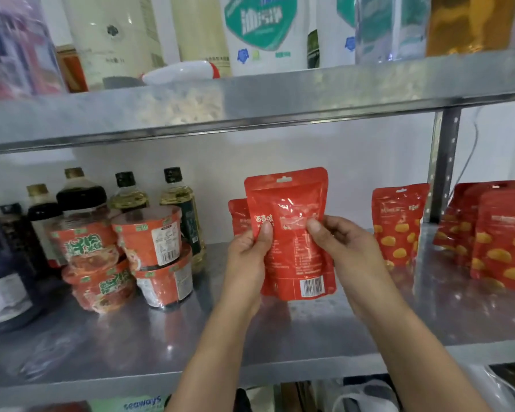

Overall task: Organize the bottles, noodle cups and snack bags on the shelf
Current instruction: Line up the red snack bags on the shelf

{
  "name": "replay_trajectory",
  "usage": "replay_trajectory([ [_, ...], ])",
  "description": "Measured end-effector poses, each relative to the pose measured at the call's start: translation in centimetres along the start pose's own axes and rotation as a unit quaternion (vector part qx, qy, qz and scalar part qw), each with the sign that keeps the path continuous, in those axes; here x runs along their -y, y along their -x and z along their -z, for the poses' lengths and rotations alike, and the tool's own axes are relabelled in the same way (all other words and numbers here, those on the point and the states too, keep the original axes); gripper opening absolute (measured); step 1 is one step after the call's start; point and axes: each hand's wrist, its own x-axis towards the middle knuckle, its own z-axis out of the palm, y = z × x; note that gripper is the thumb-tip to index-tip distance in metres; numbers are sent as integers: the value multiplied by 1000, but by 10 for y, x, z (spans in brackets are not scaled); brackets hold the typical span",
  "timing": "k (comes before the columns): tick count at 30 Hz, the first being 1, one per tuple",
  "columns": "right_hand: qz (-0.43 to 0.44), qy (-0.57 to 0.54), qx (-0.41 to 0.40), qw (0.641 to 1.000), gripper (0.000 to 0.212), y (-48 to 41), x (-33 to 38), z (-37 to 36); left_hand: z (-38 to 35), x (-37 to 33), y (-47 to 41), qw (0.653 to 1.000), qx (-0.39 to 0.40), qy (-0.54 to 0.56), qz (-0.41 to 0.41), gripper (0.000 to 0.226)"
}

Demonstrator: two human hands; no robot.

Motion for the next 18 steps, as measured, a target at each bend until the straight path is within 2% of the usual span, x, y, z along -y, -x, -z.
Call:
replay_trajectory([
  [7,-41,-29,-30,998,17,-10,3,-11,8,-4,-2,1000,-9,14,20,34],
  [14,-53,-54,-35,997,18,-11,5,-17,16,-3,2,999,34,17,33,41],
  [18,-63,-63,-26,996,22,-15,6,-16,23,-1,2,994,84,43,60,62],
])
